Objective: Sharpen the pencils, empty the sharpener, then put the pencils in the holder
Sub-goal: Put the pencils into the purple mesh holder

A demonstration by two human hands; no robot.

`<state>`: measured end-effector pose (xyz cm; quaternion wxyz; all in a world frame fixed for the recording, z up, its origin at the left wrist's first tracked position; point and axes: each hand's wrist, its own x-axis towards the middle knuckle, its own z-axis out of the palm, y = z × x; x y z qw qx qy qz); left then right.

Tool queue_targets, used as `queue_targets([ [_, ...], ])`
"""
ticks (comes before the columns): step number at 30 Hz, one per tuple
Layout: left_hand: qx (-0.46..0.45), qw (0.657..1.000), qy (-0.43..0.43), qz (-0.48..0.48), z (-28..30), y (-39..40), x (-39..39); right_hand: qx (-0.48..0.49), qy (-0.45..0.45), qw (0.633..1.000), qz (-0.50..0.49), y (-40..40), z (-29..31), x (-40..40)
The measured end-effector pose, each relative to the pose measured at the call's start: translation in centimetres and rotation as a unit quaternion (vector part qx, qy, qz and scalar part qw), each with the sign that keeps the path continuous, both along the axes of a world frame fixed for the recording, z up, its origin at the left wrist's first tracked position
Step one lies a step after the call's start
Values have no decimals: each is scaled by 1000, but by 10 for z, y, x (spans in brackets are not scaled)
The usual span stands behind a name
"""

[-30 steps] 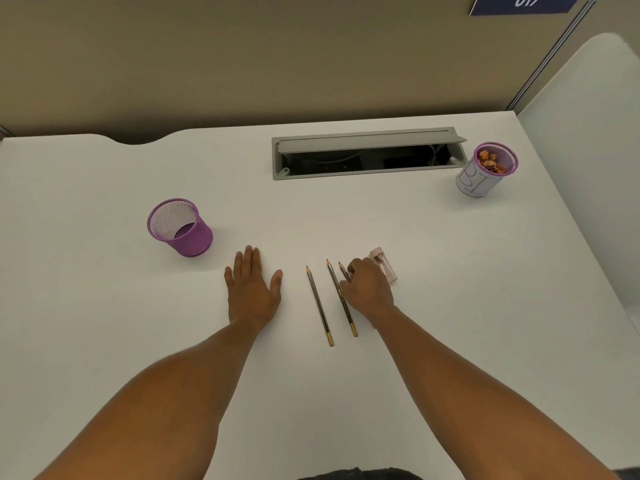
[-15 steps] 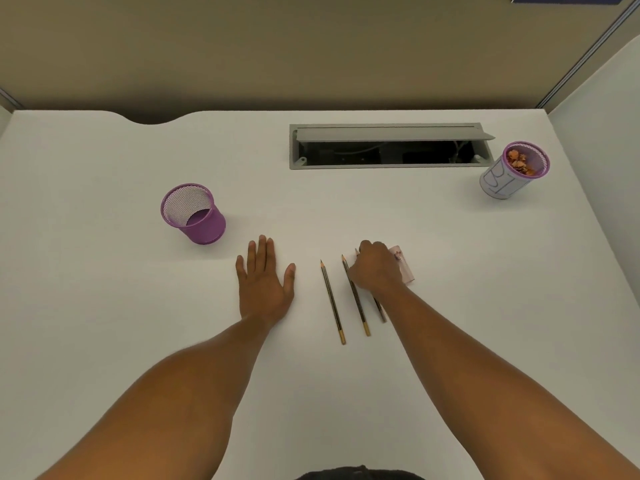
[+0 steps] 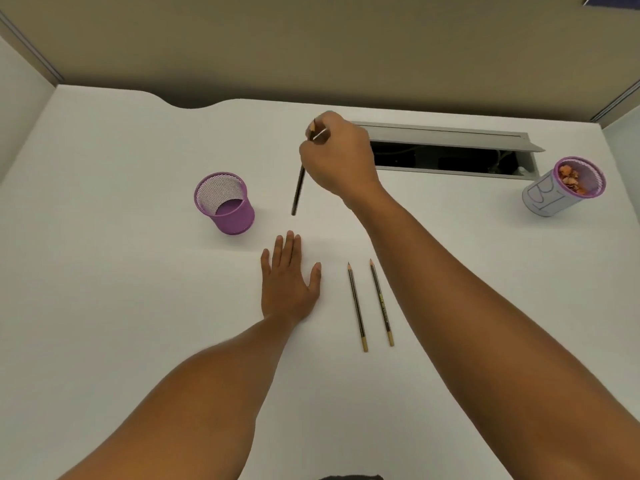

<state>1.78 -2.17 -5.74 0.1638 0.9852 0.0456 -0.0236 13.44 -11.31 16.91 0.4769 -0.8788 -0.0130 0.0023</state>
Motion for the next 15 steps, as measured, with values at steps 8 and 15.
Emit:
queue_targets([
  [8,12,1000,13,3,6,0,0,60,11,998,34,63,-5,10],
  [15,14,999,39,-2,13,1,1,-20,26,997,69,84,-52,10],
])
